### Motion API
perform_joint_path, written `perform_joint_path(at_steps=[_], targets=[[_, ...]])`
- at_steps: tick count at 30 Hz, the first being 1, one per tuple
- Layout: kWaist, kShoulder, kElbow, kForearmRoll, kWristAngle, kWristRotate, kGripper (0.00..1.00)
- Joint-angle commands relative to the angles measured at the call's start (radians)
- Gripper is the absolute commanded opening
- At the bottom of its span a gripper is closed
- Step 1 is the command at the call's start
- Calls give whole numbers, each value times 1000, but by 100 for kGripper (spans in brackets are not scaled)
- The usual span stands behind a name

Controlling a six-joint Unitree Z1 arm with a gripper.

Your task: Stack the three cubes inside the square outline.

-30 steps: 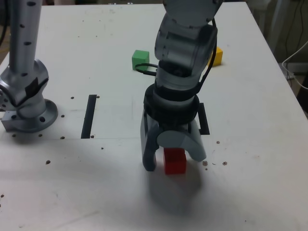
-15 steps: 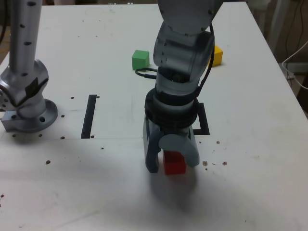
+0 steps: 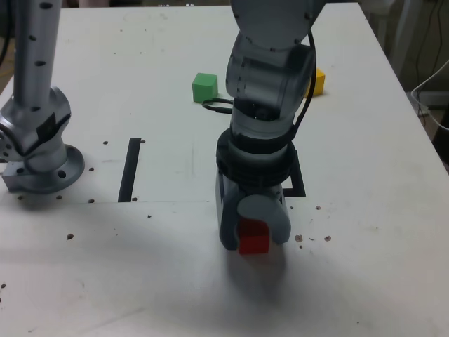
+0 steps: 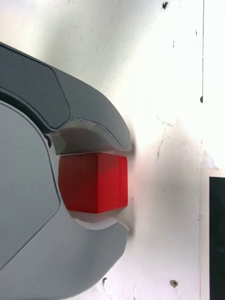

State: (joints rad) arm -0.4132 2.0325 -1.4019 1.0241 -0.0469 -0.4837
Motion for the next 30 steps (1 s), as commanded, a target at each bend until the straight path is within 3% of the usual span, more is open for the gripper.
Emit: perform_joint_path(at_steps=[1,9,14,20,30], targets=[[2,0,-5,-7,2,5,39],[2,-9,-4,-21,-1,11,38],[21,-33,-24,20,-6,45,38],[102,-77,-72,120,-15,149,38],[259,-51,-109,185,-18,302,38]])
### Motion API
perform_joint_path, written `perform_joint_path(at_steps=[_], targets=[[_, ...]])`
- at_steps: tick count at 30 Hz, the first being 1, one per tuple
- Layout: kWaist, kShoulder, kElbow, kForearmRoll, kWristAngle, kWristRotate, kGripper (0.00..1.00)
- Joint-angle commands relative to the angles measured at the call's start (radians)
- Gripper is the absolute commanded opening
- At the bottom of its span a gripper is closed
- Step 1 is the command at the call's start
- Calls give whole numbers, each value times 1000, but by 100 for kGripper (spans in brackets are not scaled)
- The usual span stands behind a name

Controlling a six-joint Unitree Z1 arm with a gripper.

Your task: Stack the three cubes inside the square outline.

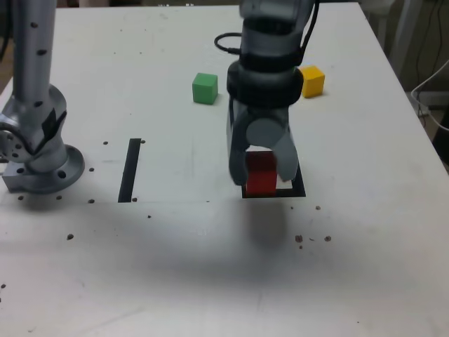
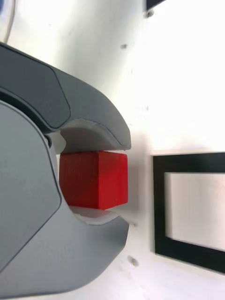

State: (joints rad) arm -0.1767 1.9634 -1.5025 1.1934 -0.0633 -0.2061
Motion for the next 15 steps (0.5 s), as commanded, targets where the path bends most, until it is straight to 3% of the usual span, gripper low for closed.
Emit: perform_joint_path(at_steps=[1,8,15], targets=[[37,25,-13,23,-1,38,38],[103,61,-32,34,32,104,38],[120,73,-40,-1,84,122,25]])
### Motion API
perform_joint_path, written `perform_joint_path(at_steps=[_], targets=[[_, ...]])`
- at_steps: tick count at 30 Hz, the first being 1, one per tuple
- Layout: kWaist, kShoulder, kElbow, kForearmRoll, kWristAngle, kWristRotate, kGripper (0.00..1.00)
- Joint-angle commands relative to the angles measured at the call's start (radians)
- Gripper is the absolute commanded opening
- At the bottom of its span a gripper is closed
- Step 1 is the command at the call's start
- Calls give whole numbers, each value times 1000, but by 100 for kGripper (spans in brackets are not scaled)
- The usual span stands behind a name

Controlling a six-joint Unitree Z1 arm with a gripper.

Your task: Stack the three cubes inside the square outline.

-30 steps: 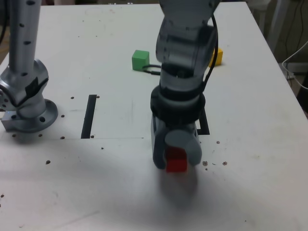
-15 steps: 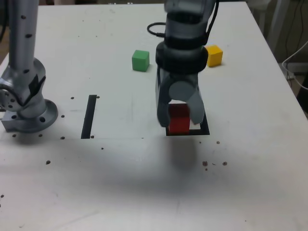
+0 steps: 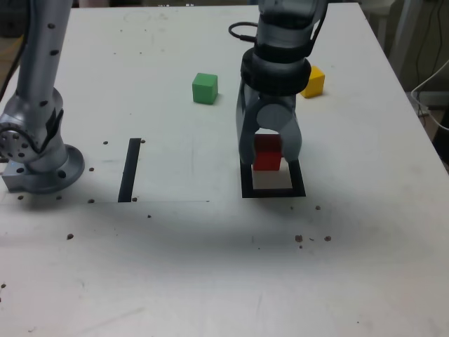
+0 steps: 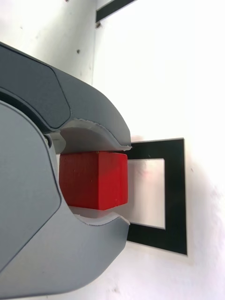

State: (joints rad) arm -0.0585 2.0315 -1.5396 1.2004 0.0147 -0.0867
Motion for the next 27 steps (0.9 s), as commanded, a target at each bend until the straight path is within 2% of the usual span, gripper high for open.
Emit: perform_joint_path(at_steps=[1,19,27], targets=[[2,6,-2,-13,9,2,25],[2,30,31,-57,15,13,25],[2,27,43,-57,2,63,25]])
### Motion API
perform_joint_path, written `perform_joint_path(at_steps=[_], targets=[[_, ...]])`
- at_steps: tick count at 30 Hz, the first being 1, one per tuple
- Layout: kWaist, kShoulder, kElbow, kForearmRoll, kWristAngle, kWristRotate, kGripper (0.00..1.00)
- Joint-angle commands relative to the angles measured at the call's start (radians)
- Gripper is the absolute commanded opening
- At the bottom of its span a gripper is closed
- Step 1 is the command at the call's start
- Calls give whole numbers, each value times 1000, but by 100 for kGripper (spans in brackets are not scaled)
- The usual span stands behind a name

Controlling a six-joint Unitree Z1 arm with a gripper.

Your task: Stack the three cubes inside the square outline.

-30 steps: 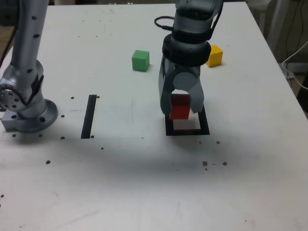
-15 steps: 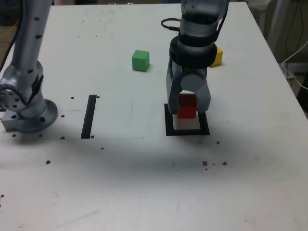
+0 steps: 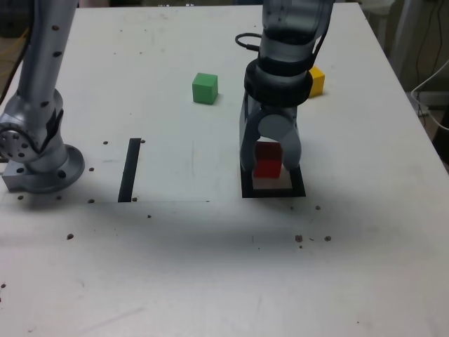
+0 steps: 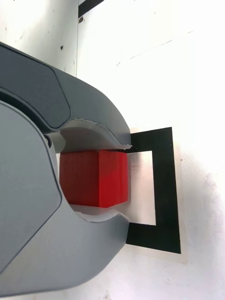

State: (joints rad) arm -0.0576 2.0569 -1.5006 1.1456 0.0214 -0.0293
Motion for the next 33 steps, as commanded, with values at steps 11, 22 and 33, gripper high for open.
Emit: perform_joint_path(at_steps=[11,22,33], targets=[[2,2,13,-9,-14,30,25],[3,7,14,-37,-13,41,36],[7,5,19,-41,-14,60,71]])
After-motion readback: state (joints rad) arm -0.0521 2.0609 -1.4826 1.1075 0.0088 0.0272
